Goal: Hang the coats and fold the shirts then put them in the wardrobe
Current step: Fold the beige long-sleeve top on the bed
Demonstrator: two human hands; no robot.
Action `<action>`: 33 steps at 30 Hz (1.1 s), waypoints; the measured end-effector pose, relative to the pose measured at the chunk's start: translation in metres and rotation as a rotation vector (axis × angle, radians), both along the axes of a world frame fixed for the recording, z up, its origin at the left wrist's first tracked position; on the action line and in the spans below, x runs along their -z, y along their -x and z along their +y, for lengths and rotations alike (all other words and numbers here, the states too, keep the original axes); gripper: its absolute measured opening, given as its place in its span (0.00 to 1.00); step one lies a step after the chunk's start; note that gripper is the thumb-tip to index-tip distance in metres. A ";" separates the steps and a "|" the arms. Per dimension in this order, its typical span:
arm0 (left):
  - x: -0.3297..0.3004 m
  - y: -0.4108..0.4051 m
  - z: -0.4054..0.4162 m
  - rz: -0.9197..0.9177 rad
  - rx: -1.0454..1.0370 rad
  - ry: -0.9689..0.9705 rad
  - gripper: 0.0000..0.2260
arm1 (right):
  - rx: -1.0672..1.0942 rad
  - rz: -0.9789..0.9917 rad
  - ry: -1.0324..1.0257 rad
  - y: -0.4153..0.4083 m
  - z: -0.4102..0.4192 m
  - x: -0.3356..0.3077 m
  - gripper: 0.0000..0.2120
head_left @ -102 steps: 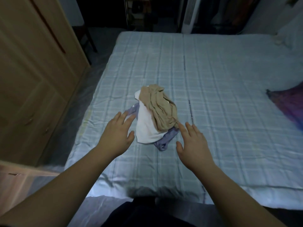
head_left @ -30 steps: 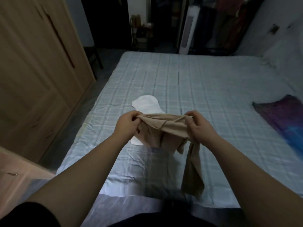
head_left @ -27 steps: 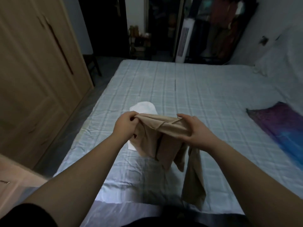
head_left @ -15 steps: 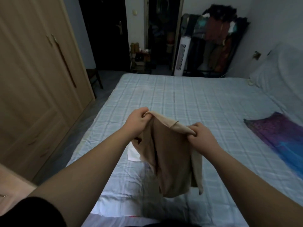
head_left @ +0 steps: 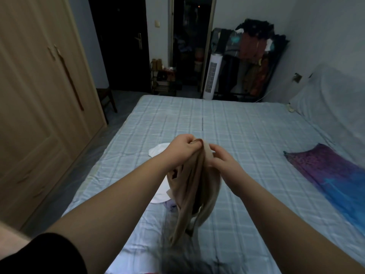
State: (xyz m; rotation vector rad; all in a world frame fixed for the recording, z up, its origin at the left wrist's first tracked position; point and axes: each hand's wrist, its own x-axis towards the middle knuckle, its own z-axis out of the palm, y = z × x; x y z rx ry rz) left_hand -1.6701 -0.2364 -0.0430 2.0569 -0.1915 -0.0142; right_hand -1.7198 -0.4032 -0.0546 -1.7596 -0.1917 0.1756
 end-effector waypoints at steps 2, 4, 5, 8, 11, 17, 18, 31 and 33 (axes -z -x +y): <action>-0.003 0.000 -0.004 0.025 0.032 -0.035 0.09 | 0.012 -0.079 0.197 -0.002 0.004 -0.004 0.22; -0.004 0.001 -0.006 0.036 0.065 -0.046 0.07 | 0.117 -0.173 0.387 -0.006 0.005 -0.005 0.13; -0.003 0.002 -0.005 0.031 0.081 -0.051 0.07 | 0.159 -0.211 0.417 -0.009 0.005 -0.007 0.07; 0.005 0.002 0.008 0.045 0.168 0.001 0.10 | 0.146 -0.246 0.455 -0.015 -0.001 -0.009 0.03; 0.020 0.005 0.025 0.119 0.309 -0.043 0.11 | 0.169 -0.287 0.383 -0.018 -0.007 -0.008 0.07; 0.073 0.008 0.033 0.250 0.379 -0.271 0.13 | 0.312 -0.230 -0.056 -0.024 -0.027 -0.019 0.09; 0.080 0.009 0.035 0.266 0.360 -0.245 0.14 | 0.323 -0.232 -0.047 -0.026 -0.033 -0.019 0.10; 0.039 -0.022 0.075 -0.001 0.295 -0.481 0.09 | 0.554 -0.392 0.528 -0.051 -0.114 -0.028 0.07; 0.036 -0.030 0.087 0.009 0.241 -0.534 0.06 | 0.543 -0.433 0.622 -0.053 -0.128 -0.037 0.07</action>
